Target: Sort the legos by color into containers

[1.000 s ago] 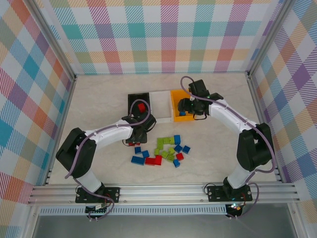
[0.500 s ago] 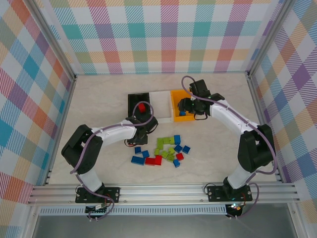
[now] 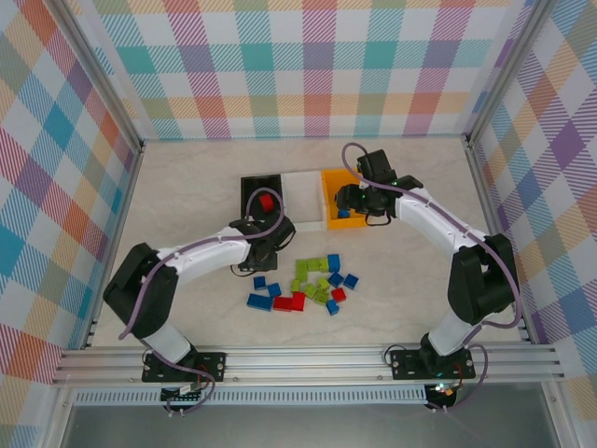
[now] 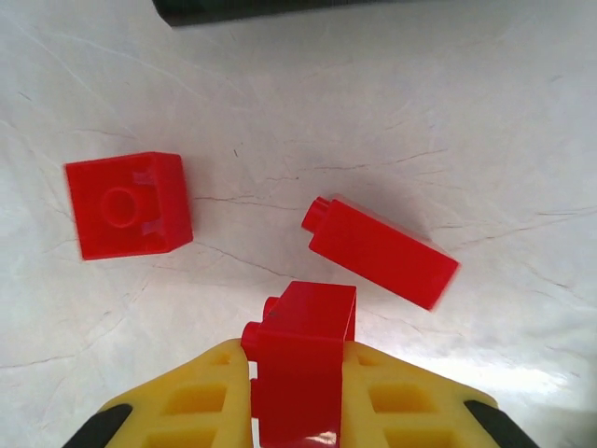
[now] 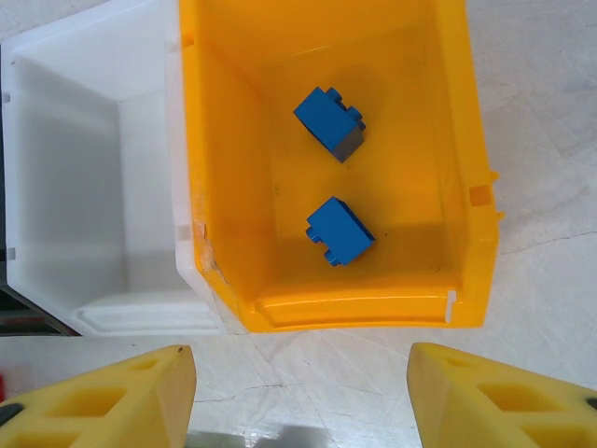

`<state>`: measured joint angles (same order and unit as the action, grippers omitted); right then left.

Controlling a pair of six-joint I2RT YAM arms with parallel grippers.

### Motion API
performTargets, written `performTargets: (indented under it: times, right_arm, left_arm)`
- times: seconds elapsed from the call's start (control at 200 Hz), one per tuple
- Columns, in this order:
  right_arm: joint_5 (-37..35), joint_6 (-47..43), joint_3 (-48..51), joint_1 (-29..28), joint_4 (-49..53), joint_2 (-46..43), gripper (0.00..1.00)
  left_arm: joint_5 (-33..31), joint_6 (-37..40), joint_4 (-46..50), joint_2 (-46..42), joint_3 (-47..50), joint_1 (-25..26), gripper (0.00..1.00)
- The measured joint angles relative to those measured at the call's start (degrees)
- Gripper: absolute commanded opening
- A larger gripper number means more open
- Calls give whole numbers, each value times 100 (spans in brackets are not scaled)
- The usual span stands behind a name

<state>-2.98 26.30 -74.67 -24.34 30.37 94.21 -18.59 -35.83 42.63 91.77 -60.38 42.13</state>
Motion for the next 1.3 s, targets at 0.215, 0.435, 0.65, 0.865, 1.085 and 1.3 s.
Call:
performTargets:
  times: [0.215, 0.435, 0.65, 0.865, 1.085, 1.3]
  right_arm:
    - [-2, 4, 63, 37, -85, 0, 62]
    - [2, 9, 114, 39, -83, -9, 62]
    - [4, 24, 127, 39, -83, -70, 63]
    - [4, 24, 164, 44, -92, -177, 65]
    - [28, 24, 267, 74, -149, -195, 67]
    - [66, 26, 431, 76, -210, -195, 71]
  left_arm:
    - [-87, -11, 247, -232, -992, -374, 18]
    - [-321, 264, 142, 1003, -2627, -1014, 17]
    - [-361, 435, 212, 2354, -3595, -1294, 51]
    - [-229, 522, 212, 2262, -3613, -1311, 83]
    - [-44, 343, -35, 146, -1790, -1296, 88]
    - [101, 63, -125, -901, 240, -1368, 92]
